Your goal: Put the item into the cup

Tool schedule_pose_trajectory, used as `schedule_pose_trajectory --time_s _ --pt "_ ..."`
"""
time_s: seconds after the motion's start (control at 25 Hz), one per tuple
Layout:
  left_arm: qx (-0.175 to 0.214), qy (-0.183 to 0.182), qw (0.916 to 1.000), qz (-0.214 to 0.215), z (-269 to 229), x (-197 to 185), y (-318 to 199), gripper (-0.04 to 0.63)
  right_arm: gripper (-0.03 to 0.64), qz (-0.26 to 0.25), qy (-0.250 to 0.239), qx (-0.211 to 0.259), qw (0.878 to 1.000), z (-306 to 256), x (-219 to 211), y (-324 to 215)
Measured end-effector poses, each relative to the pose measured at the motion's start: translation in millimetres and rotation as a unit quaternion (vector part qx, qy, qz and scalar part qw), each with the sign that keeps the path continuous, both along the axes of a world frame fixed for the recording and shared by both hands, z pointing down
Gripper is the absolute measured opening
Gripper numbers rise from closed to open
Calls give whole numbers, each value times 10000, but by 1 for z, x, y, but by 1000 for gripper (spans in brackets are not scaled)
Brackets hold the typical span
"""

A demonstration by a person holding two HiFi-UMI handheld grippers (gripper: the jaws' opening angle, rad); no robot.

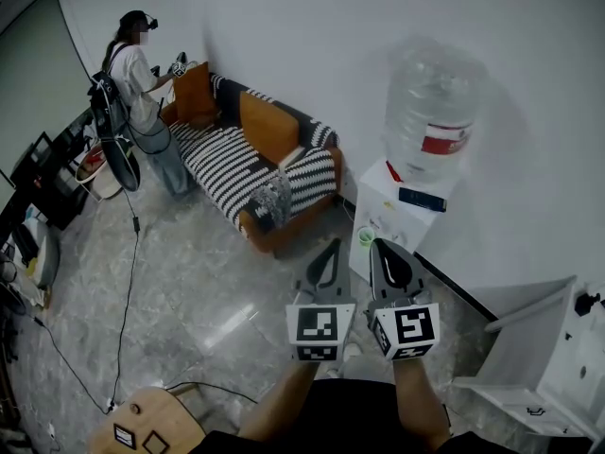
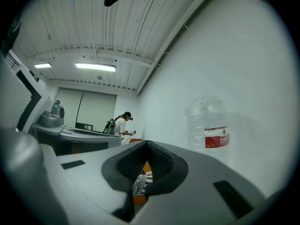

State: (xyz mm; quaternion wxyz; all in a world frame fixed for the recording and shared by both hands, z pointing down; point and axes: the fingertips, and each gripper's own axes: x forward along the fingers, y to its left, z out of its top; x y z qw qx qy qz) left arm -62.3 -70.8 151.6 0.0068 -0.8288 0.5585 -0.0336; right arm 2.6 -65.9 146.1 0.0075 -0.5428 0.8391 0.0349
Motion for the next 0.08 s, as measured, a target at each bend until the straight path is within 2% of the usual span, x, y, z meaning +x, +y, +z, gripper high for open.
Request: schedule_pose_trajectory --time_s 0.08 --pt "-11 16 10000 -5 0 -2 1 14 9 15 19 0 10000 -1 -1 1"
